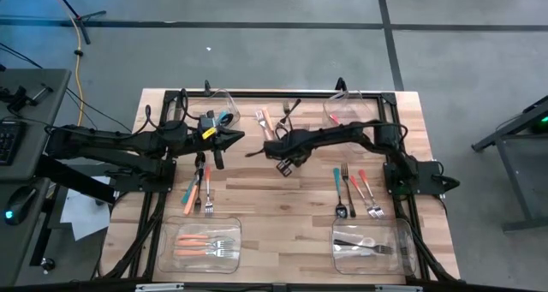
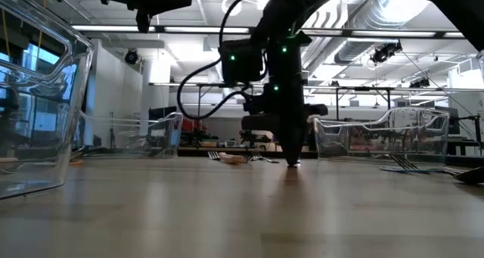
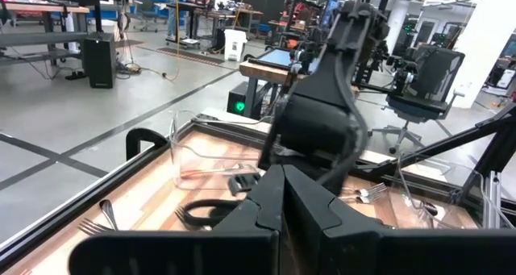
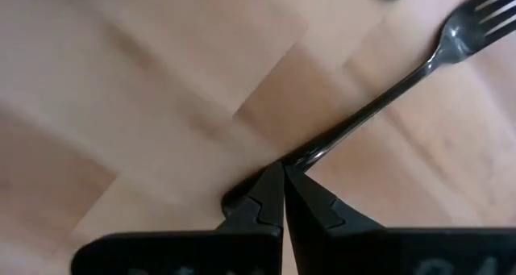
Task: Sort silverware by color (type)
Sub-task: Put the black fork into the bottom right transparent bin
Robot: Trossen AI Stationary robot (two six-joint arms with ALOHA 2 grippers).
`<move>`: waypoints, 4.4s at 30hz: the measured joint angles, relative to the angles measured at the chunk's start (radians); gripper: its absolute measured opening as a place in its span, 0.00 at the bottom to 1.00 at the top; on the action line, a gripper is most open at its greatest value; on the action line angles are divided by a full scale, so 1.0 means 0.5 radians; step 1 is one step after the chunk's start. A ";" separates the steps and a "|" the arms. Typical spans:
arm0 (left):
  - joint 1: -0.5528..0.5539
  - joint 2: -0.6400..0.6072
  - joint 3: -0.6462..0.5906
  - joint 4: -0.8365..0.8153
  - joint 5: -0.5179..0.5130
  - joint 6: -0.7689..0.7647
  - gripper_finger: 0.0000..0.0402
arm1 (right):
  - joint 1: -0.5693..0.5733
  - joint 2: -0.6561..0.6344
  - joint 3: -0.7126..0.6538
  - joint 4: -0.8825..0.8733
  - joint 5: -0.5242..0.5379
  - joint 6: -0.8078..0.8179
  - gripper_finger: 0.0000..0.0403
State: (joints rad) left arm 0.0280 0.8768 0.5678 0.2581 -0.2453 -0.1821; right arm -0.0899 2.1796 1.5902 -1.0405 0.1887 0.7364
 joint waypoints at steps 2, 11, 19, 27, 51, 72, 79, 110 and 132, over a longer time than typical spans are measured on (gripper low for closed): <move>0.000 0.000 0.000 0.001 0.000 0.000 0.00 | 0.025 -0.019 -0.004 -0.008 -0.018 0.029 0.00; 0.000 0.000 0.000 0.001 0.000 0.001 0.00 | -0.024 -0.336 -0.009 0.024 0.137 0.183 0.00; -0.001 0.000 0.000 0.001 -0.001 0.001 0.00 | -0.166 -0.534 -0.007 -0.080 0.180 0.135 0.00; 0.002 0.000 0.000 0.001 -0.001 0.002 0.00 | -0.147 -0.858 -0.618 0.084 0.008 0.307 0.00; 0.013 0.000 -0.001 -0.012 -0.002 -0.021 0.00 | -0.121 -1.001 -0.977 0.995 -0.213 0.724 0.19; 0.013 0.000 -0.001 -0.014 -0.001 -0.103 0.00 | -0.147 -0.983 -0.976 1.073 -0.046 0.805 0.33; 0.013 0.000 -0.001 -0.014 -0.001 -0.103 0.00 | -0.426 -0.981 -0.975 1.031 -0.207 0.559 0.33; 0.013 0.000 0.000 -0.014 -0.002 -0.155 0.00 | -0.685 -0.784 -0.971 1.082 -0.262 -0.129 0.33; 0.012 0.000 0.000 -0.014 -0.002 -0.154 0.00 | -0.472 -0.784 -0.749 0.958 -0.447 -0.016 0.33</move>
State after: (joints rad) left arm 0.0342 0.8769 0.5678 0.2508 -0.2462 -0.2592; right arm -0.3261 1.7874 1.2159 -0.5617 -0.0347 0.7284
